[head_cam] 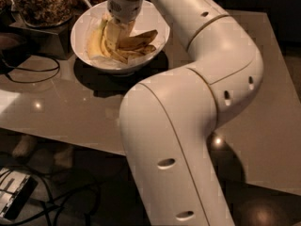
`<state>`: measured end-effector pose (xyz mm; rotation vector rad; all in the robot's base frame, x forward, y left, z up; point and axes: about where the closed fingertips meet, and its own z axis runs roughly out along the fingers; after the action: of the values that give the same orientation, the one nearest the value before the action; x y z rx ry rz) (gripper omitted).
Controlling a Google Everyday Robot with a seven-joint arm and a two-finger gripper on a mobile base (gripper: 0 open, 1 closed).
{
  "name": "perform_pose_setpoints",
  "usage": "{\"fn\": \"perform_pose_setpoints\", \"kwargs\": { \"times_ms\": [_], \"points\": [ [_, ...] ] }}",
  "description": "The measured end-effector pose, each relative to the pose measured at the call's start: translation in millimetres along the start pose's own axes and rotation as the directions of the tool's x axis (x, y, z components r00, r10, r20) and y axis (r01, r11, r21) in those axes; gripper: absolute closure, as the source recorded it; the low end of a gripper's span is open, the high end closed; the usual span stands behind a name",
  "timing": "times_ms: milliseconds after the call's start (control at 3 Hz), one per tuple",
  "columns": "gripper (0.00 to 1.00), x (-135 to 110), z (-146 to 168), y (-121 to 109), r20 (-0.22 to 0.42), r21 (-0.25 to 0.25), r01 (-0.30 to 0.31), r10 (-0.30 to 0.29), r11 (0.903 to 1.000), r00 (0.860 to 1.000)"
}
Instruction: Pick banana from white bowl
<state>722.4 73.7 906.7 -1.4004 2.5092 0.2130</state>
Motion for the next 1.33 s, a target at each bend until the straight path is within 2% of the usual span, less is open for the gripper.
{"fn": "perform_pose_setpoints", "kwargs": {
  "times_ms": [333, 667, 1000, 1333],
  "points": [
    [1.0, -6, -16, 5, 0.055, 0.018, 0.027, -0.028, 0.9995, 0.998],
    [1.0, -7, -16, 5, 0.054, 0.022, 0.027, -0.028, 0.9994, 0.998],
    [1.0, -5, -27, 19, 0.04, 0.041, 0.042, -0.044, 0.9983, 0.998],
    [1.0, 19, -54, 60, 0.032, 0.07, 0.084, -0.086, 0.994, 0.996]
  ]
}}
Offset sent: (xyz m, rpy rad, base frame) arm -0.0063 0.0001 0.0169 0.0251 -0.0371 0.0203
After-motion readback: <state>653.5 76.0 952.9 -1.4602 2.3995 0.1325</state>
